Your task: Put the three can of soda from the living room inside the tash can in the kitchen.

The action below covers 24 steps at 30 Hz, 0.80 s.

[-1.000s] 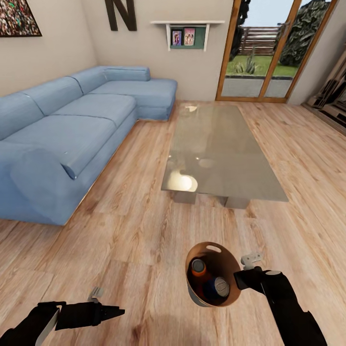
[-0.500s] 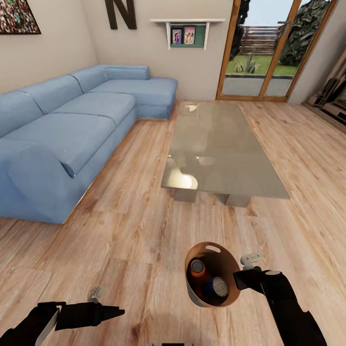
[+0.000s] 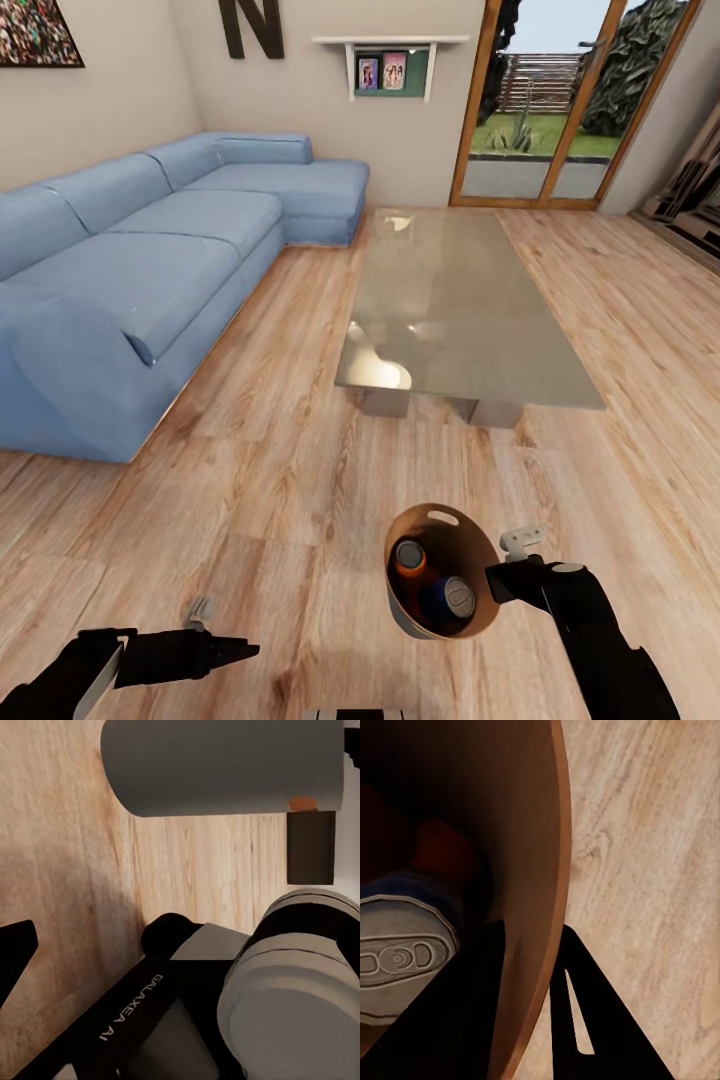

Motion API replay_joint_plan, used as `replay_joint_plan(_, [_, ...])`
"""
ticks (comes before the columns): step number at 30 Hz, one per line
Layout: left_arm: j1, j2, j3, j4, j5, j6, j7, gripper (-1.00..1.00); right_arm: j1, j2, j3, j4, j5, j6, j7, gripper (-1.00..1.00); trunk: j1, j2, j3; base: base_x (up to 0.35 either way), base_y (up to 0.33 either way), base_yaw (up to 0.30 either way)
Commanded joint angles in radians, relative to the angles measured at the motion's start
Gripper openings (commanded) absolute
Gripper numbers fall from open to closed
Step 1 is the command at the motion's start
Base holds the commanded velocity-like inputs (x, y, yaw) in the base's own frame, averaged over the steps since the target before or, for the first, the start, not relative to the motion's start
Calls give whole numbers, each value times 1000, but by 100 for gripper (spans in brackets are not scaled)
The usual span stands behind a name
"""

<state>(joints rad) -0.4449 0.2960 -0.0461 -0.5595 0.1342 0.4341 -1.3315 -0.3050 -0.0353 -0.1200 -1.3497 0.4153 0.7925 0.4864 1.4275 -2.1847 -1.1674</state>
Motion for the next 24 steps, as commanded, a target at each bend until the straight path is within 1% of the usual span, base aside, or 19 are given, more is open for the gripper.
replay_joint_plan(1, [0,0,0,0,0,0,0,100,0,0,0,0,-15,4,1,-100,4,-7,-3,0,0,0])
replay_joint_plan(6, [0,0,0,0,0,0,0,100,0,1,0,0,-15,3,1,-100,23,-42,-19,0,0,0])
replay_joint_plan(10, [0,0,0,1,0,0,0,100,0,2,0,0,-15,3,1,-100,23,-42,-19,0,0,0])
replay_joint_plan(16, [0,0,0,1,1,0,0,100,0,3,0,0,-15,3,1,-100,46,-84,-38,0,0,0])
replay_joint_plan(24, [0,1,1,0,2,0,-1,100,0,3,0,0,-15,3,1,-100,46,-84,-38,0,0,0])
